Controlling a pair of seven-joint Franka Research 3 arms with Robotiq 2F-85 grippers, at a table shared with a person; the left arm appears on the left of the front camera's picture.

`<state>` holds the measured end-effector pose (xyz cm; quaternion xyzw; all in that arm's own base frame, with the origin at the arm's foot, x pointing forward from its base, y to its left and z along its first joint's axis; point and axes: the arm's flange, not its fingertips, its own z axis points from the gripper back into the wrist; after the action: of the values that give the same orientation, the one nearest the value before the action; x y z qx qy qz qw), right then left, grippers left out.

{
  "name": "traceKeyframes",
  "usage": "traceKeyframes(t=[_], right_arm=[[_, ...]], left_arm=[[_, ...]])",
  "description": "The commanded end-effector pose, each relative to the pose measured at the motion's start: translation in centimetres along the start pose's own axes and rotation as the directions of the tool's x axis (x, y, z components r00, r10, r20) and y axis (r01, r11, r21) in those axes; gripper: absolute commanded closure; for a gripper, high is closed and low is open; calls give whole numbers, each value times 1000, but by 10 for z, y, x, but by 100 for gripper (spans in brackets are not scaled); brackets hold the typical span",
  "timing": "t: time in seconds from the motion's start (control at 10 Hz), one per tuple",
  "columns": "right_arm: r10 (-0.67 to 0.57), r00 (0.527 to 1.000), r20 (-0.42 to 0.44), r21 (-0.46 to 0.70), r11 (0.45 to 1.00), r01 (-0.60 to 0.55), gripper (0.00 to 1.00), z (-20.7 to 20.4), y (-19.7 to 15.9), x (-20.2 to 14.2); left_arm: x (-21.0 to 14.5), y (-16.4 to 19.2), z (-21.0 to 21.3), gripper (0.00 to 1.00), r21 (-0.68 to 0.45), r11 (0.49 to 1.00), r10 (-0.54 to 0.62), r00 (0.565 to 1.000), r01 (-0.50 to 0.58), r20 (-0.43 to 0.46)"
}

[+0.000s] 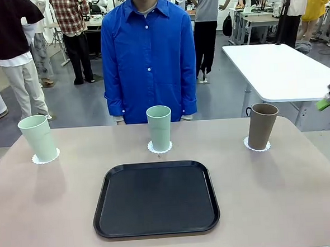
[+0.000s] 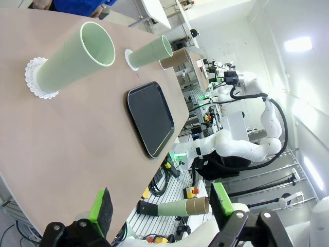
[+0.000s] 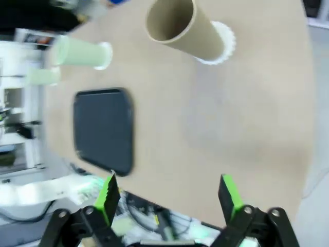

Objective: Place coasters on the table and set cups on them.
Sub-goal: Take one Reusable plastic cup from the Flat Tray and place it on a coaster set by the human.

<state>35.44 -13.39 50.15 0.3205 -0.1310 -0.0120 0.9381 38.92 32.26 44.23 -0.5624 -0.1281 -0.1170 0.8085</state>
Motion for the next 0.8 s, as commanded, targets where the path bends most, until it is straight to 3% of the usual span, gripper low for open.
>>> traceKeyframes(t=[0.0,0.2,0.3,0.7], right_arm=[[-20,997,-72,499,865,53,0,1,-52,14],[8,994,-110,706,705,72,0,-16,-86,5],[8,989,-144,728,678,101,0,-22,-98,2],[-66,974,-216,651,734,194,0,-22,-123,-6]], left_arm=[[0,-3,1,0,6,1000,1,1000,-1,0],[0,-3,1,0,6,1000,1,1000,-1,0],[0,-3,1,0,6,1000,1,1000,-1,0],[0,-3,1,0,6,1000,1,1000,-1,0]])
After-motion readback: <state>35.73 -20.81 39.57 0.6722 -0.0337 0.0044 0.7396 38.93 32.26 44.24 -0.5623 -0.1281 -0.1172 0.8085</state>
